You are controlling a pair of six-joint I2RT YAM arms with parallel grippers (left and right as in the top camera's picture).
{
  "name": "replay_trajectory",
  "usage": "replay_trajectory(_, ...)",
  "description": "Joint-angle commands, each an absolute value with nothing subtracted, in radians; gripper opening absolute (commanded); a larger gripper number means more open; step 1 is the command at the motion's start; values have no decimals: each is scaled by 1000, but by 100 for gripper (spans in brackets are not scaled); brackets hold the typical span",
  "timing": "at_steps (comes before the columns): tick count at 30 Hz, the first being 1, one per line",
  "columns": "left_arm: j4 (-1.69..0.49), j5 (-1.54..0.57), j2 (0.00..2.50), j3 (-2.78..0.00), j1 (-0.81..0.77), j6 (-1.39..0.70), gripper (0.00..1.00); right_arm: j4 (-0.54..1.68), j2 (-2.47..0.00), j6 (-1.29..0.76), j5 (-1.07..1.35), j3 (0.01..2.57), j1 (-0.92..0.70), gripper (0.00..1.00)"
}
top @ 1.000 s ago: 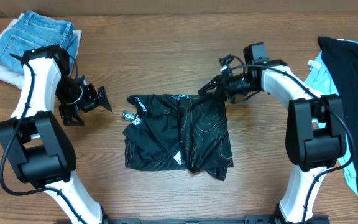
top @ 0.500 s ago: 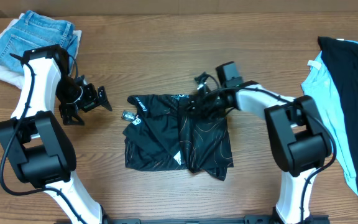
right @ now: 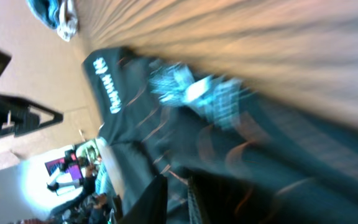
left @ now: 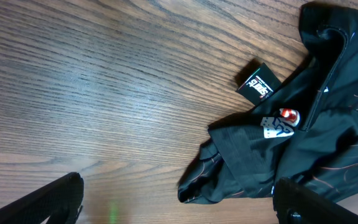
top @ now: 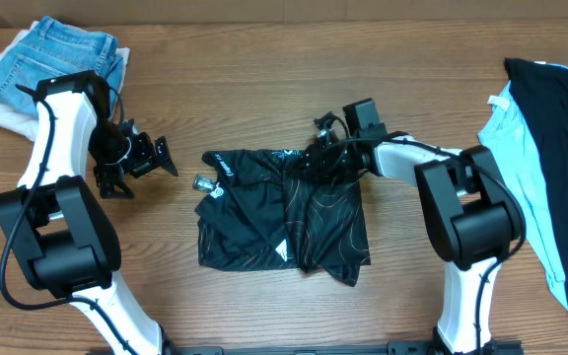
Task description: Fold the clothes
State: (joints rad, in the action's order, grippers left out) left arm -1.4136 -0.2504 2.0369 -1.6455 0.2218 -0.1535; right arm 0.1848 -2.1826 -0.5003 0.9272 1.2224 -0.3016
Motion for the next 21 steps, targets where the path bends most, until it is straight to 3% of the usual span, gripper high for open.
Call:
replay_trajectory(1, -1414, -256, 2046, -1662, 208, -134, 100, 158, -2211, -529, 913, 1240, -265, 22)
replay_trajectory(11, -1414, -256, 2046, -1662, 207, -134, 100, 385, -2184, -455, 1032, 1446, -150, 17)
replay_trajectory(21, -1414, -255, 2046, -1660, 207, -134, 100, 876, -1964, -234, 1034, 1547, -125, 18)
